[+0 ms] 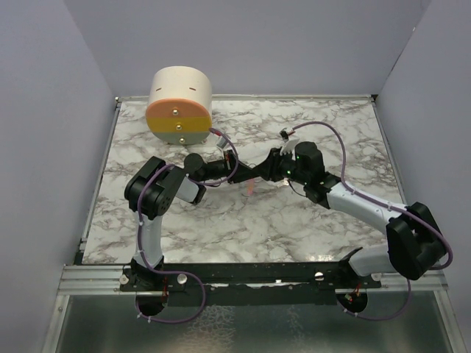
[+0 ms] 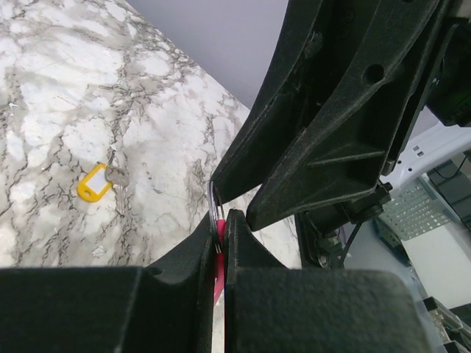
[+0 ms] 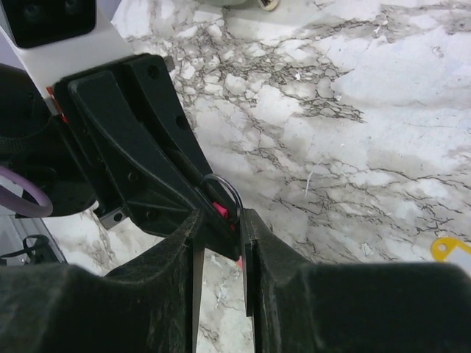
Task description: Put the keys on the keyring
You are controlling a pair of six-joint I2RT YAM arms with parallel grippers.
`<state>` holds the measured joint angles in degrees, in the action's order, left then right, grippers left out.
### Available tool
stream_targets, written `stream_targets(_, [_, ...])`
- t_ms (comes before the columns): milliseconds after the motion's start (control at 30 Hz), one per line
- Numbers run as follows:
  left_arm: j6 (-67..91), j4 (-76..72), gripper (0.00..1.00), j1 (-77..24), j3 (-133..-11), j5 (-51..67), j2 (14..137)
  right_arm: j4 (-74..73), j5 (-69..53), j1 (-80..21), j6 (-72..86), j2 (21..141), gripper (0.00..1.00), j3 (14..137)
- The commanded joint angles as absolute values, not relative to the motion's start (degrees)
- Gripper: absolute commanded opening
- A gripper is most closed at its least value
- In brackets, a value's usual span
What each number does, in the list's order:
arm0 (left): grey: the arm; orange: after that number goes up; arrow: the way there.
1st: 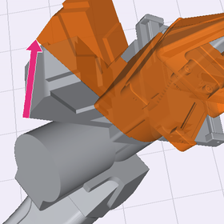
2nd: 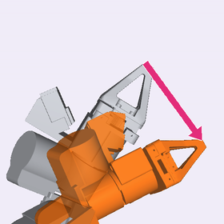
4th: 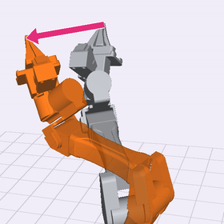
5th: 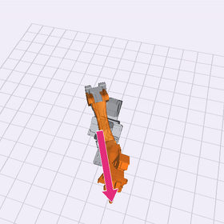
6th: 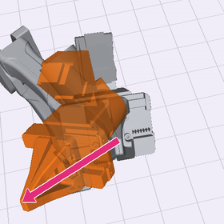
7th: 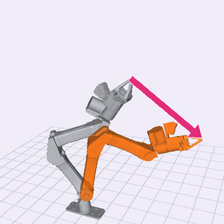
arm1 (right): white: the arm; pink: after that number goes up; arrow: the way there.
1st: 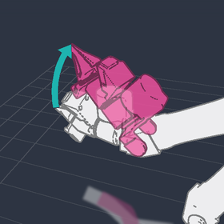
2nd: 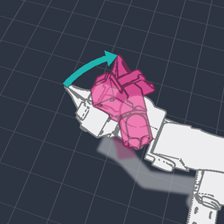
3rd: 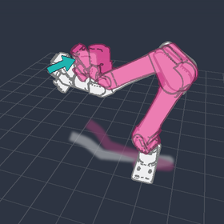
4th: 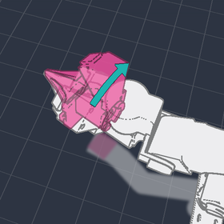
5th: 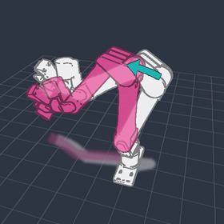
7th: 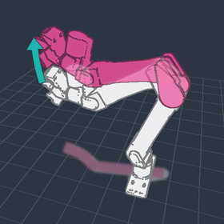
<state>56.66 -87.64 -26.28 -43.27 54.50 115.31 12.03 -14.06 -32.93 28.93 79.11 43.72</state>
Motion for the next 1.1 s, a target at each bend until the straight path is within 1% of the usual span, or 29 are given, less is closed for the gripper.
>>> stream_targets(0, [56.89, -101.11, 0.00, -30.56, -42.98, 60.05, 110.74, 14.57, -6.23, -32.70, 29.95, 78.34, 0.26, 43.87])
stream_targets(233, [56.52, -101.11, 0.00, -30.76, -42.55, 59.34, 110.47, 12.84, -3.78, -32.70, 30.85, 77.31, 0.30, 43.94])
stream_targets(600, [57.42, -100.98, 0.00, -30.79, -43.10, 57.46, 109.89, 10.87, -5.05, -32.67, 29.49, 74.85, 0.30, 42.65])
stream_targets(867, [58.00, -100.99, 0.00, -30.77, -43.23, 55.50, 111.84, 11.70, -0.91, -32.68, 29.78, 68.52, 0.29, 39.35])
stream_targets(1067, [58.39, -100.90, 0.00, -30.61, -43.71, 54.12, 113.08, 10.60, -2.56, -32.70, 27.93, 67.02, 0.29, 39.81])
